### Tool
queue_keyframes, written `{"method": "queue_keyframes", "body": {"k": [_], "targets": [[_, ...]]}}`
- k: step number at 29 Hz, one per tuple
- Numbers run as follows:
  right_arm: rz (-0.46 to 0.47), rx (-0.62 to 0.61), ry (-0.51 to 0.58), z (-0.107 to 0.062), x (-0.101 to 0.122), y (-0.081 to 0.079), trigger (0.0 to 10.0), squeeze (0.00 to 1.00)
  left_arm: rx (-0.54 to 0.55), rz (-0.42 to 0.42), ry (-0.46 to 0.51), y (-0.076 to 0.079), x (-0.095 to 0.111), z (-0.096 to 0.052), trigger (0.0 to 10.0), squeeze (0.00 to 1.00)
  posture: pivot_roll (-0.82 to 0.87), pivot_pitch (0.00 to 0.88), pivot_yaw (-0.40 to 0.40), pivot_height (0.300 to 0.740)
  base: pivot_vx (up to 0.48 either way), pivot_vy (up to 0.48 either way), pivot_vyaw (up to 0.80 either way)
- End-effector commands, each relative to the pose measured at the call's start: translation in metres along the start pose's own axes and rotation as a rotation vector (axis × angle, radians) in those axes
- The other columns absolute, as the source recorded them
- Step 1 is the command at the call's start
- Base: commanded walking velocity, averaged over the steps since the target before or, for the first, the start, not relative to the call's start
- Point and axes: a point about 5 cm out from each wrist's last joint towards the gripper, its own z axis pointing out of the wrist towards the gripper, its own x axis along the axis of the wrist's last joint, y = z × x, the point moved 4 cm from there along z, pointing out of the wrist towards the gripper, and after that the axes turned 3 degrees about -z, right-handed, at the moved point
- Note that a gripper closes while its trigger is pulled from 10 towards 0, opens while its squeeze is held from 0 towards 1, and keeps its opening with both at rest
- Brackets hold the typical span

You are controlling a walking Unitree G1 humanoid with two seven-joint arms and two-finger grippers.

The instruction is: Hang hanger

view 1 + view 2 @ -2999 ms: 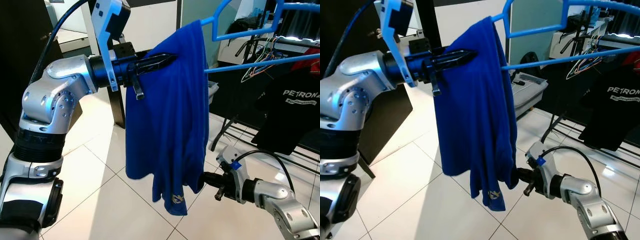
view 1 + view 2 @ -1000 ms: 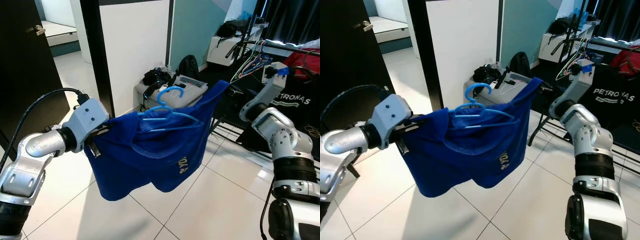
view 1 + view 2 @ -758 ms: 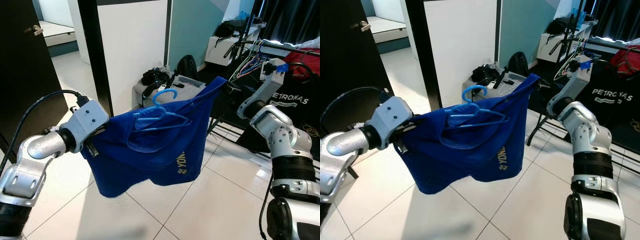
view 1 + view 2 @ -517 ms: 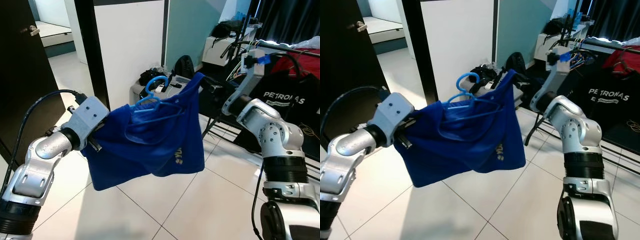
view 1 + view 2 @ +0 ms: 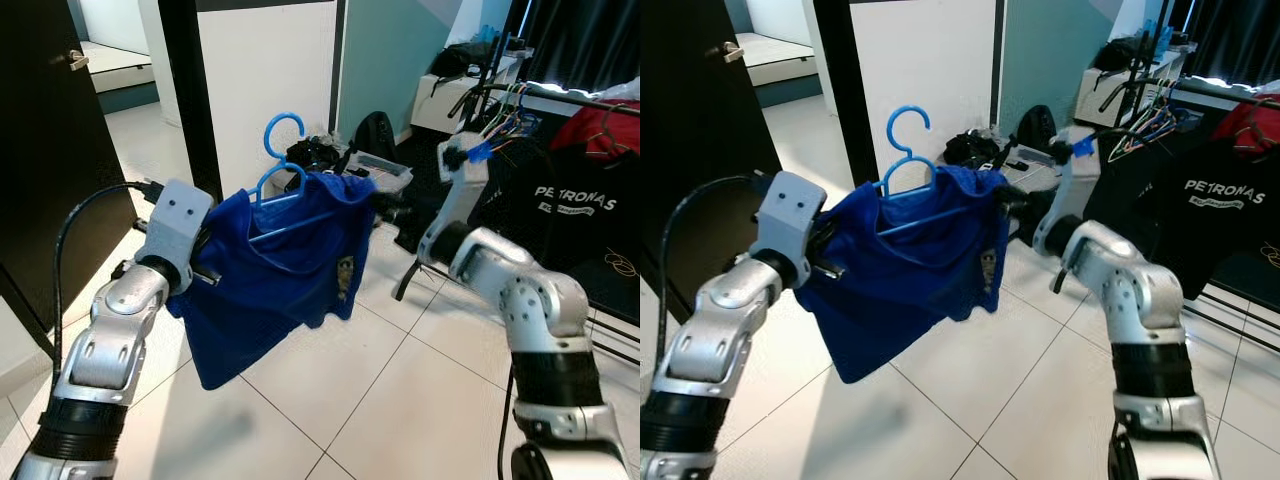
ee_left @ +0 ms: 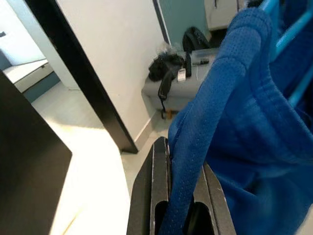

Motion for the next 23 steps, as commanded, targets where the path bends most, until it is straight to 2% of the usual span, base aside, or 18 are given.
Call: {"method": "queue_keyframes", "body": {"k": [1,3,4,7,8,9,10,11,13,16,18,19,20,23], "targets": [[-0.030,0.033,-0.062,0.000,-0.012,-0.009,0.0,0.00,0.042,-0.050,0.023,-0.005,0.007,0.002,0.0,0.00,-0.07,0.000,-0.042,0.740,0.000,0.000,0.00],[-0.030,0.033,-0.062,0.000,-0.012,-0.009,0.0,0.00,0.042,-0.050,0.023,-0.005,0.007,0.002,0.0,0.00,-0.07,0.000,-0.042,0.740,0.000,0.000,0.00],[-0.048,0.023,-0.098,-0.001,-0.021,-0.009,0.0,0.00,0.053,-0.086,0.037,-0.002,0.010,0.004,0.0,0.00,-0.07,0.000,-0.041,0.740,0.000,0.000,0.00],[-0.062,0.018,-0.135,-0.002,-0.030,-0.009,0.0,0.00,0.067,-0.121,0.054,-0.001,0.013,0.005,0.0,0.00,-0.07,0.000,-0.041,0.740,0.000,0.000,0.00],[-0.066,0.032,-0.157,-0.004,-0.036,-0.013,0.0,0.00,0.073,-0.165,0.069,0.002,0.016,0.007,0.0,0.00,-0.07,0.000,-0.041,0.740,0.000,0.000,0.00],[-0.066,0.032,-0.157,-0.004,-0.036,-0.013,0.0,0.00,0.073,-0.165,0.069,0.002,0.016,0.007,0.0,0.00,-0.07,0.000,-0.041,0.740,0.000,0.000,0.00],[-0.061,0.077,-0.142,-0.004,-0.035,-0.024,0.0,0.00,0.058,-0.208,0.091,0.013,0.020,0.009,0.0,0.00,-0.07,0.000,-0.040,0.740,0.000,0.000,0.00],[-0.046,0.090,-0.117,-0.004,-0.031,-0.027,0.0,0.00,0.048,-0.224,0.097,0.018,0.021,0.010,0.0,0.00,-0.08,0.000,-0.037,0.740,0.000,0.000,0.00],[-0.046,0.090,-0.117,-0.004,-0.031,-0.027,0.0,0.00,0.048,-0.224,0.097,0.018,0.021,0.010,0.0,0.00,-0.08,0.000,-0.037,0.740,0.000,0.000,0.00],[-0.015,0.089,-0.058,-0.003,-0.021,-0.028,0.0,0.00,0.022,-0.231,0.111,0.028,0.023,0.011,0.0,0.00,-0.08,0.000,-0.036,0.740,0.000,0.000,0.00],[0.015,0.071,0.014,-0.003,-0.005,-0.023,0.0,0.00,-0.006,-0.202,0.133,0.037,0.026,0.011,0.0,0.00,-0.08,0.000,-0.036,0.740,0.000,0.000,0.00],[0.015,0.071,0.014,-0.003,-0.005,-0.023,0.0,0.00,-0.006,-0.202,0.133,0.037,0.026,0.011,0.0,0.00,-0.08,0.000,-0.036,0.740,0.000,0.000,0.00],[0.033,0.064,0.079,-0.004,0.010,-0.020,0.0,0.00,-0.030,-0.157,0.149,0.043,0.028,0.010,0.0,0.00,-0.08,0.000,-0.037,0.740,0.000,0.000,0.00],[0.044,0.054,0.126,-0.005,0.022,-0.016,0.0,0.00,-0.037,-0.125,0.151,0.045,0.027,0.009,0.0,0.00,-0.09,0.000,-0.037,0.740,0.000,0.000,0.00]]}}
